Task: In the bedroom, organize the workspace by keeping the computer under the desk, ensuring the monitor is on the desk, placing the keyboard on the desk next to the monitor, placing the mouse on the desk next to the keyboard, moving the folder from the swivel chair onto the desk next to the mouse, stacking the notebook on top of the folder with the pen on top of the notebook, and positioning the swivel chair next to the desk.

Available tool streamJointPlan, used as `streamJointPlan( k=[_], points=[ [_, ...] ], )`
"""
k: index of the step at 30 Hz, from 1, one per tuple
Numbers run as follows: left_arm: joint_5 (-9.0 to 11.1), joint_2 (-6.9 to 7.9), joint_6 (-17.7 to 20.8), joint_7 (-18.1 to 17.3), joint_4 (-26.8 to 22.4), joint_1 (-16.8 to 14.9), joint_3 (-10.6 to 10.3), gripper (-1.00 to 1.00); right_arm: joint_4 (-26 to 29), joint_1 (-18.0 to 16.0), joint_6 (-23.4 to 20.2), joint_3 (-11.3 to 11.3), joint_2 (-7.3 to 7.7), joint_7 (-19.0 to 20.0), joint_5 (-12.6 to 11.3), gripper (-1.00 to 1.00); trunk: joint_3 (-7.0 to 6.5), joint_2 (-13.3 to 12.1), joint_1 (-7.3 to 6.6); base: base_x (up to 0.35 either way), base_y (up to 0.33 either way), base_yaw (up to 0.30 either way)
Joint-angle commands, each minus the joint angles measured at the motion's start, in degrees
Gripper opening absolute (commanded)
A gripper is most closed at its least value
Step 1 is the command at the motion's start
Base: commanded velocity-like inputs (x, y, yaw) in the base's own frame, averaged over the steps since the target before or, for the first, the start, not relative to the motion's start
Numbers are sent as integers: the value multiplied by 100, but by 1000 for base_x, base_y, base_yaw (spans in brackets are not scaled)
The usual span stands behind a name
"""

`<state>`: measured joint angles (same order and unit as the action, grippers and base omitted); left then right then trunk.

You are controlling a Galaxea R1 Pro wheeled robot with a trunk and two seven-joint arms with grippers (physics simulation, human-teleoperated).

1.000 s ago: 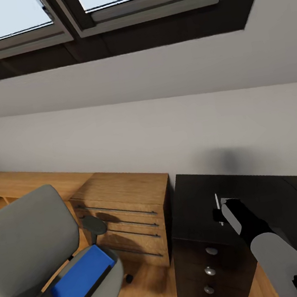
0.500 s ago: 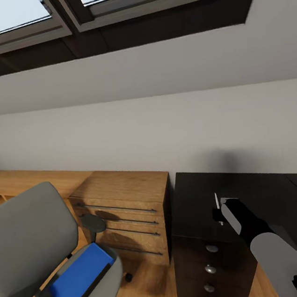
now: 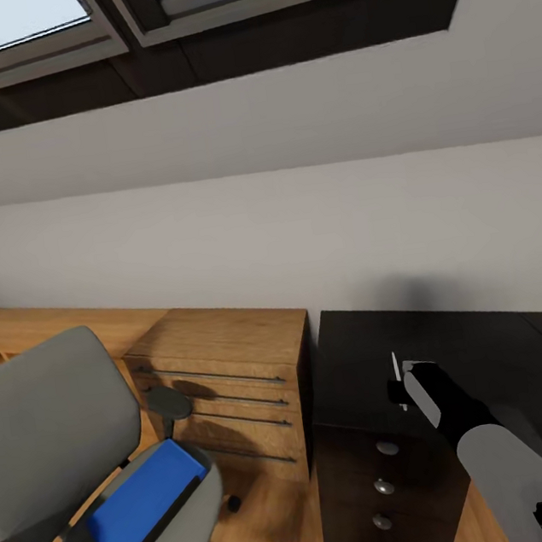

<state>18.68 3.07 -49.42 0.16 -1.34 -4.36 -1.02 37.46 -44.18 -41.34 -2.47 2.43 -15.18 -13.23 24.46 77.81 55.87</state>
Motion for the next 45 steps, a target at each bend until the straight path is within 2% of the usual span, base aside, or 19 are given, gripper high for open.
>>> streamJointPlan(
  k=[1, 19, 38, 39, 45],
  points=[
    [13, 0, -15, 2, 2, -3, -13, 100, 7, -3, -14, 1, 1, -47, -65, -100, 25, 45, 23, 0, 0, 0],
    [13, 36, -15, 2, 2, -3, -13, 100, 16, -3, -14, 1, 3, -46, -68, -100, 348, 767, 418, 0, 0, 0],
    [13, 53, -16, 2, 2, -3, -13, 100, 16, -3, -14, -4, 11, -46, -65, -100, 348, 767, 418, 0, 0, 0],
    [13, 53, -16, 2, 2, -3, -13, 100, 16, -3, -14, -5, 11, -45, -67, 100, 348, 767, 418, 0, 0, 0],
    [13, 59, -15, 2, 2, -3, -13, 100, 25, -3, -14, -20, 15, 7, -77, 100, 330, 727, 396, 0, 0, 0]
  ],
)
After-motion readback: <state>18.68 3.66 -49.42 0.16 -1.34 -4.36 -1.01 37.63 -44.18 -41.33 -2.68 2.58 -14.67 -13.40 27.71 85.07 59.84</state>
